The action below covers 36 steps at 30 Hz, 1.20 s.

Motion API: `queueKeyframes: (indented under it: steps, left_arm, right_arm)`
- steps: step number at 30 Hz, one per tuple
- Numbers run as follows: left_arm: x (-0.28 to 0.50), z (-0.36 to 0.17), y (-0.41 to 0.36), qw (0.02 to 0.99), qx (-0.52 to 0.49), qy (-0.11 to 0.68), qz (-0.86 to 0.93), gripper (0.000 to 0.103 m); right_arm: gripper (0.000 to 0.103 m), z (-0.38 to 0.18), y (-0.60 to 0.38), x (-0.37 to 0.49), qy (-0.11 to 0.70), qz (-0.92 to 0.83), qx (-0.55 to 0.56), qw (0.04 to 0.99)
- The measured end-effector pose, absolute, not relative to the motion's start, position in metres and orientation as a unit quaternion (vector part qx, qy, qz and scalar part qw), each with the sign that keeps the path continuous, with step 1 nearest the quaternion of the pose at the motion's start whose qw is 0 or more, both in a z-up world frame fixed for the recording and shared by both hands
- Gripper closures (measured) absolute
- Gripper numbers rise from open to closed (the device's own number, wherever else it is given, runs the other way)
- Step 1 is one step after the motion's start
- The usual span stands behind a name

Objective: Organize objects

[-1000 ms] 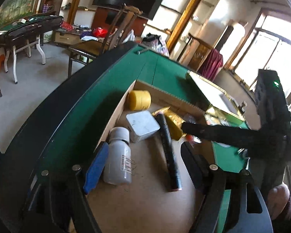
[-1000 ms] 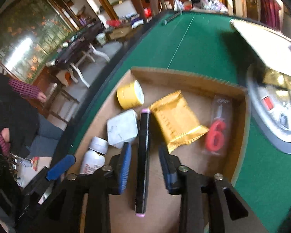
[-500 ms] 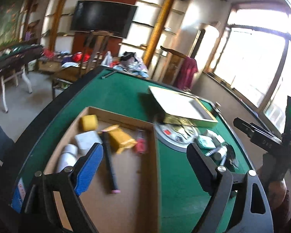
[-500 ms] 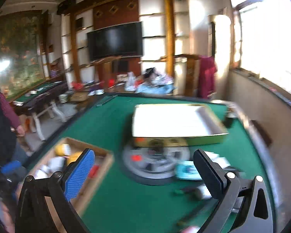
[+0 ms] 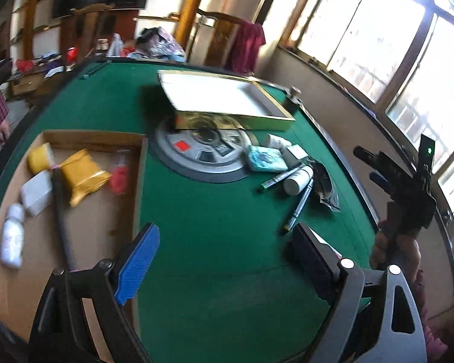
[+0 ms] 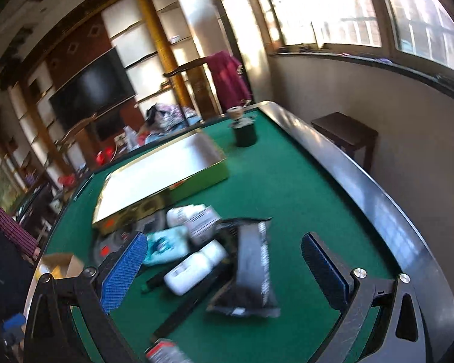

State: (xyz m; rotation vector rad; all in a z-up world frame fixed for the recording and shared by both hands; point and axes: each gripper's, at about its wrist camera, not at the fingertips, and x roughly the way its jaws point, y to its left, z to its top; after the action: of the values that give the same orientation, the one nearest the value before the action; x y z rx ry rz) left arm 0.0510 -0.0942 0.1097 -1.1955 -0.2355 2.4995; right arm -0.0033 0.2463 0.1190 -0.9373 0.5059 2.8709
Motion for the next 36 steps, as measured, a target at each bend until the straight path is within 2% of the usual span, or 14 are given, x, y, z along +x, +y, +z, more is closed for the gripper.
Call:
queueKeyframes:
  steps: [11,15,20,28,29,32,33,36]
  left_arm:
    - [-0.02,0.092,0.005,0.251,-0.349,0.112,0.896,0.014]
    - [-0.062,0.078,0.034,0.29,-0.372,0.122,0.873,0.015]
    - [-0.099,0.052,0.06,0.279,-0.39,0.156,0.864,0.016]
    - [-0.132,0.025,0.073,0.292,-0.412,0.13,0.853,0.016]
    - [-0.136,0.024,0.074,0.295,-0.411,0.119,0.854,0.016]
    - [-0.152,0.013,0.079,0.287,-0.442,0.02,0.85,0.02]
    - [-0.147,0.016,0.088,0.284,-0.429,0.051,0.856,0.029]
    - [-0.131,0.017,0.105,0.287,-0.423,0.142,0.848,0.033]
  right_arm:
    - [0.0,0.079,0.29,-0.025,0.225,0.923,-0.308,0.058]
    - [0.0,0.078,0.298,-0.021,0.24,0.92,-0.303,0.062]
    - [0.0,0.078,0.295,-0.019,0.239,0.92,-0.304,0.062]
    - [0.0,0.077,0.286,-0.022,0.223,0.921,-0.313,0.055]
    - [0.0,0.077,0.285,-0.022,0.219,0.922,-0.313,0.057]
    - [0.0,0.076,0.284,-0.024,0.219,0.921,-0.318,0.056]
    - [0.0,0.075,0.284,-0.024,0.219,0.92,-0.32,0.054]
    - [0.0,0.072,0.285,-0.027,0.218,0.917,-0.328,0.057]
